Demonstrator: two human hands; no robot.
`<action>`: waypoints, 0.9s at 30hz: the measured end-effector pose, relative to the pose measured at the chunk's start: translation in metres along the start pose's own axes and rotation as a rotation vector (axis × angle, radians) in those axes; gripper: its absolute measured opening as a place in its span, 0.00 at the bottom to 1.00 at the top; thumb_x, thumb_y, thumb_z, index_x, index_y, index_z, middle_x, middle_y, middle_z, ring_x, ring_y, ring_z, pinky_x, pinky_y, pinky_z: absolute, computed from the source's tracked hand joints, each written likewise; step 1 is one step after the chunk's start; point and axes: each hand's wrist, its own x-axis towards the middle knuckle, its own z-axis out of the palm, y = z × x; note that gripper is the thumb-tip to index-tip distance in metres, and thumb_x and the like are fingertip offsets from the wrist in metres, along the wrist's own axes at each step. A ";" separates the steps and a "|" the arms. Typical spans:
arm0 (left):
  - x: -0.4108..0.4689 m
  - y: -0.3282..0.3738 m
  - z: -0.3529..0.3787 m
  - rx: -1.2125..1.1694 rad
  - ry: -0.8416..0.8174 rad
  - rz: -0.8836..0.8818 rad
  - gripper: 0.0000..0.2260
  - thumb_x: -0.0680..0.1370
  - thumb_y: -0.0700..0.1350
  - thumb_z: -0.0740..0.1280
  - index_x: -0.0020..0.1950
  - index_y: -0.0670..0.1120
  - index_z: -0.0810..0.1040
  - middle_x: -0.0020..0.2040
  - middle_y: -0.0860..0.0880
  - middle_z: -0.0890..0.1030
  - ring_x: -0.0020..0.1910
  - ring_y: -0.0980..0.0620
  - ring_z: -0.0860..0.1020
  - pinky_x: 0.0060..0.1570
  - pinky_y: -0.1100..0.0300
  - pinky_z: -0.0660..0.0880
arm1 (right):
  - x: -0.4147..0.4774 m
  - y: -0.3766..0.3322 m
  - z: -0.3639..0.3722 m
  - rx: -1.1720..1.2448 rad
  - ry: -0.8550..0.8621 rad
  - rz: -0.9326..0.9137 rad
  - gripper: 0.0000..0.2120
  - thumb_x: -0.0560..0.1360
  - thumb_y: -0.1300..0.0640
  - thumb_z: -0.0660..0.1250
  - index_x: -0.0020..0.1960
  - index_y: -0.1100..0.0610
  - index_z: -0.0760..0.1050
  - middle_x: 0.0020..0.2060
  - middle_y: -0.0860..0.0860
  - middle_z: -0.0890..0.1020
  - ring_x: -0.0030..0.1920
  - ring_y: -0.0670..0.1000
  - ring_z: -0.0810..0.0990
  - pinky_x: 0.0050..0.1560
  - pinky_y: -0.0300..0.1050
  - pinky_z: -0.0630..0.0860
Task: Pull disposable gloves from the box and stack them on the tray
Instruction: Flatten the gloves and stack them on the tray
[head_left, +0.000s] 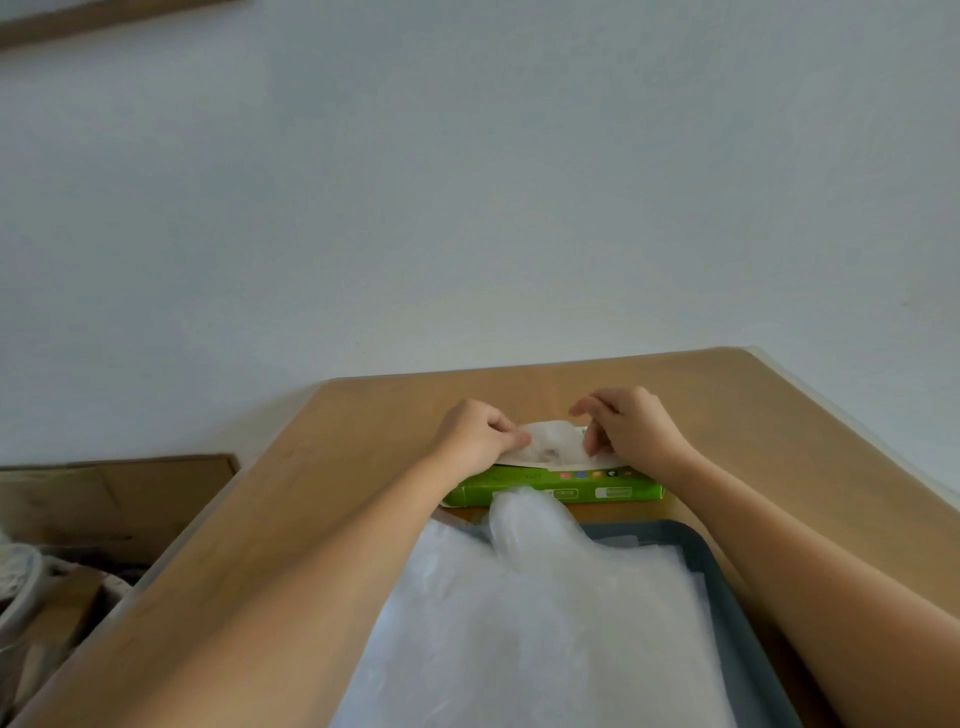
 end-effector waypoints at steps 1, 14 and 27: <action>0.001 0.000 -0.001 -0.068 0.019 -0.030 0.07 0.74 0.47 0.73 0.42 0.43 0.83 0.39 0.53 0.80 0.41 0.54 0.76 0.39 0.62 0.70 | 0.001 0.002 -0.002 0.061 -0.002 0.018 0.10 0.80 0.58 0.60 0.47 0.57 0.79 0.28 0.51 0.81 0.28 0.47 0.78 0.35 0.41 0.76; 0.006 0.022 -0.011 -0.690 -0.033 -0.330 0.16 0.77 0.53 0.69 0.39 0.41 0.75 0.33 0.47 0.77 0.34 0.50 0.74 0.40 0.56 0.73 | -0.008 -0.014 0.018 -0.195 0.138 -0.519 0.07 0.71 0.56 0.74 0.48 0.55 0.80 0.47 0.48 0.77 0.45 0.48 0.75 0.46 0.43 0.75; -0.004 0.012 0.000 -0.432 -0.099 -0.141 0.12 0.74 0.44 0.73 0.52 0.37 0.81 0.50 0.43 0.83 0.53 0.46 0.81 0.57 0.54 0.76 | -0.001 -0.019 0.010 0.264 0.026 0.011 0.10 0.77 0.57 0.67 0.38 0.57 0.81 0.33 0.51 0.81 0.35 0.48 0.76 0.40 0.43 0.71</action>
